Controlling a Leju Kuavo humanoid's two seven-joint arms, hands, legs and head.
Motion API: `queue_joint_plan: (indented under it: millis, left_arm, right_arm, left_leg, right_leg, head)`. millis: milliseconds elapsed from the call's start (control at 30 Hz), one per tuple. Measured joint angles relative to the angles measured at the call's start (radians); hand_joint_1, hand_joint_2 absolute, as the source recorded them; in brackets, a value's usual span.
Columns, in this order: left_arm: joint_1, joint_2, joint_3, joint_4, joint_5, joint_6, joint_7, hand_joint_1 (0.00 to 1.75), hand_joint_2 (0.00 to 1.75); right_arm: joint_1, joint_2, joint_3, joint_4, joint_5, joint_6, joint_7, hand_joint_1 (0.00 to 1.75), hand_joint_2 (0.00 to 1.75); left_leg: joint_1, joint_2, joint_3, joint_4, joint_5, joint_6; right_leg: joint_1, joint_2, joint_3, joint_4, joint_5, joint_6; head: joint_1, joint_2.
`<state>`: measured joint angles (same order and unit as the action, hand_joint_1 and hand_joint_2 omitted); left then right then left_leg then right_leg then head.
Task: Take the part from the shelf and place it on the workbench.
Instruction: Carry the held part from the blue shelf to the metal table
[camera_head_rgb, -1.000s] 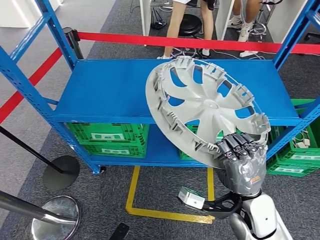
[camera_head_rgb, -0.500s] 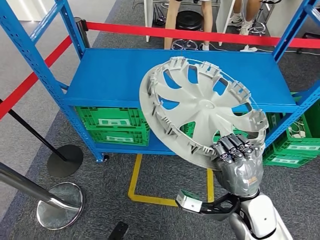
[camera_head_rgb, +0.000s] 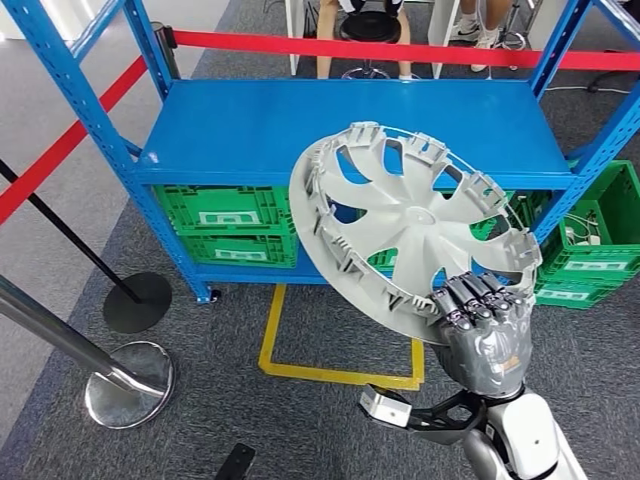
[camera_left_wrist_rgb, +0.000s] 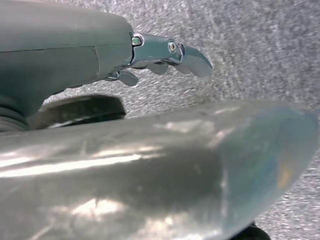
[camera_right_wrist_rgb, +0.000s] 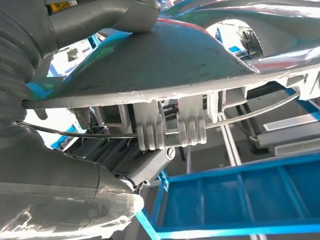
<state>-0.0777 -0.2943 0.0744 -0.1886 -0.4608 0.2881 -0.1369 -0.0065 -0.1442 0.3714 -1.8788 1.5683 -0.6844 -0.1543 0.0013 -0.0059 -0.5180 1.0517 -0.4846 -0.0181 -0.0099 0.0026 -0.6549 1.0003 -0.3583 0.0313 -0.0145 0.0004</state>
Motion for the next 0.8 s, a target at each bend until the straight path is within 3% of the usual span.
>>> queue_joint_plan:
  millis: [33,67,133,167,200,267,300,333,367,400,433,467,533,567,633,667,733,800]
  left_arm:
    - [0.000,0.000,0.001,0.000,0.001,0.001,-0.002,0.00,0.00]
    - [0.000,-0.001,0.001,-0.001,0.002,0.001,-0.003,0.00,0.00]
    - [0.002,-0.001,0.004,-0.001,0.007,0.002,-0.005,0.00,0.00]
    - [0.003,-0.001,0.006,-0.001,0.009,0.002,-0.005,0.00,0.00]
    - [0.003,-0.001,0.008,-0.001,0.011,0.002,-0.006,0.00,0.00]
    - [0.003,-0.001,0.013,-0.001,0.012,0.002,-0.007,0.00,0.00]
    - [0.003,-0.001,0.015,-0.001,0.013,0.002,-0.007,0.00,0.00]
    - [0.003,-0.001,0.016,-0.001,0.013,0.002,-0.007,0.00,0.00]
    - [0.003,-0.001,0.018,-0.001,0.013,0.002,-0.007,0.00,0.00]
    - [0.004,-0.001,0.019,-0.001,0.014,0.002,-0.007,0.00,0.00]
    - [0.004,-0.001,0.020,-0.001,0.015,0.002,-0.007,0.00,0.00]
    - [0.003,-0.001,0.021,-0.001,0.017,0.003,-0.007,0.00,0.00]
    - [0.004,-0.001,0.023,-0.001,0.020,0.006,-0.007,0.00,0.00]
    - [0.004,-0.001,0.025,-0.001,0.021,0.007,-0.007,0.00,0.00]
    - [0.005,-0.001,0.027,-0.001,0.021,0.007,-0.007,0.00,0.00]
    - [0.005,-0.001,0.028,-0.001,0.021,0.007,-0.007,0.00,0.00]
    - [0.005,-0.001,0.029,-0.001,0.021,0.008,-0.007,0.00,0.00]
    - [0.006,-0.001,0.031,-0.001,0.021,0.008,-0.005,0.00,0.00]
  right_arm:
    - [0.006,0.000,-0.007,-0.005,0.000,0.000,-0.007,1.75,1.75]
    - [0.011,0.000,-0.014,-0.010,0.000,0.000,-0.012,1.75,1.75]
    - [0.023,0.000,-0.027,-0.015,0.000,0.000,-0.019,1.75,1.75]
    - [0.030,0.001,-0.033,-0.017,0.000,0.000,-0.022,1.75,1.75]
    - [0.036,0.001,-0.038,-0.018,0.000,0.000,-0.024,1.75,1.75]
    - [0.044,0.004,-0.045,-0.018,0.000,0.000,-0.027,1.75,1.75]
    - [0.046,0.006,-0.048,-0.018,0.000,0.000,-0.028,1.75,1.75]
    - [0.048,0.007,-0.050,-0.018,0.000,0.000,-0.028,1.75,1.75]
    - [0.049,0.008,-0.052,-0.018,0.000,0.000,-0.028,1.75,1.75]
    - [0.050,0.009,-0.054,-0.018,0.000,0.000,-0.029,1.75,1.75]
    - [0.050,0.010,-0.057,-0.018,0.000,0.000,-0.032,1.75,1.75]
    - [0.049,0.010,-0.062,-0.018,0.000,0.000,-0.035,1.75,1.75]
    - [0.049,0.013,-0.072,-0.019,0.000,0.000,-0.042,1.75,1.75]
    - [0.049,0.014,-0.076,-0.019,0.000,0.000,-0.044,1.75,1.75]
    - [0.049,0.016,-0.085,-0.020,0.000,-0.001,-0.050,1.75,1.75]
    - [0.049,0.018,-0.089,-0.020,0.001,-0.001,-0.058,1.75,1.75]
    - [0.049,0.028,-0.102,-0.021,0.000,-0.001,-0.089,1.75,1.75]
    - [0.052,0.044,-0.123,-0.021,0.000,0.000,-0.131,1.75,1.75]
  left_leg:
    - [-0.001,-0.001,0.036,-0.053,-0.011,0.004]
    - [-0.004,-0.002,0.052,-0.085,-0.018,0.010]
    - [-0.007,-0.001,0.041,-0.094,-0.005,0.026]
    - [-0.007,0.000,0.032,-0.094,0.006,0.035]
    - [-0.006,0.002,0.021,-0.095,0.018,0.042]
    - [-0.007,0.004,-0.007,-0.094,0.042,0.051]
    - [-0.008,0.004,-0.024,-0.094,0.055,0.053]
    - [-0.010,0.005,-0.041,-0.093,0.069,0.053]
    - [-0.011,0.005,-0.059,-0.092,0.081,0.052]
    - [-0.011,0.005,-0.075,-0.090,0.092,0.051]
    - [-0.012,0.005,-0.090,-0.089,0.102,0.048]
    - [-0.013,0.004,-0.103,-0.087,0.111,0.044]
    - [-0.016,0.004,-0.117,-0.082,0.129,0.034]
    - [-0.016,0.004,-0.119,-0.081,0.136,0.029]
    - [-0.013,0.005,-0.121,-0.081,0.145,0.017]
    - [-0.012,0.005,-0.126,-0.073,0.133,0.010]
    - [-0.008,0.004,-0.153,-0.003,0.064,-0.004]
    - [-0.004,0.004,-0.199,0.131,-0.022,-0.015]
  right_leg:
    - [0.000,-0.001,-0.005,-0.001,0.011,0.006]
    - [0.000,-0.002,-0.008,-0.005,0.023,0.012]
    - [-0.005,-0.003,-0.015,-0.011,0.035,0.024]
    - [-0.007,-0.003,-0.023,0.001,0.016,0.029]
    - [-0.008,-0.003,-0.036,0.032,-0.022,0.033]
    - [-0.008,-0.002,-0.071,0.157,-0.128,0.039]
    - [-0.008,-0.002,-0.083,0.229,-0.164,0.040]
    - [-0.008,-0.002,-0.086,0.281,-0.176,0.041]
    - [-0.007,-0.002,-0.073,0.302,-0.164,0.040]
    - [-0.007,-0.002,-0.043,0.288,-0.135,0.039]
    - [-0.006,-0.002,0.004,0.242,-0.109,0.036]
    - [-0.005,-0.003,0.065,0.169,-0.105,0.033]
    - [-0.001,-0.004,0.163,0.028,-0.140,0.026]
    - [0.002,-0.004,0.184,-0.010,-0.161,0.021]
    - [0.004,-0.005,0.176,-0.021,-0.159,0.005]
    - [0.003,-0.007,0.170,-0.021,-0.152,-0.005]
    - [0.000,-0.012,0.161,-0.022,-0.134,-0.018]
    - [0.000,-0.018,0.148,-0.020,-0.118,-0.021]
  head:
    - [0.001,0.000]
    - [0.001,0.000]
    - [0.001,0.000]
    - [0.003,0.000]
    - [0.004,0.000]
    - [0.007,0.000]
    - [0.007,0.000]
    - [0.007,0.000]
    - [0.007,0.000]
    - [0.007,0.000]
    - [0.007,0.000]
    - [0.007,0.000]
    - [0.006,0.000]
    - [0.005,0.000]
    - [0.005,0.000]
    - [0.003,0.000]
    - [-0.002,0.000]
    - [-0.007,0.000]
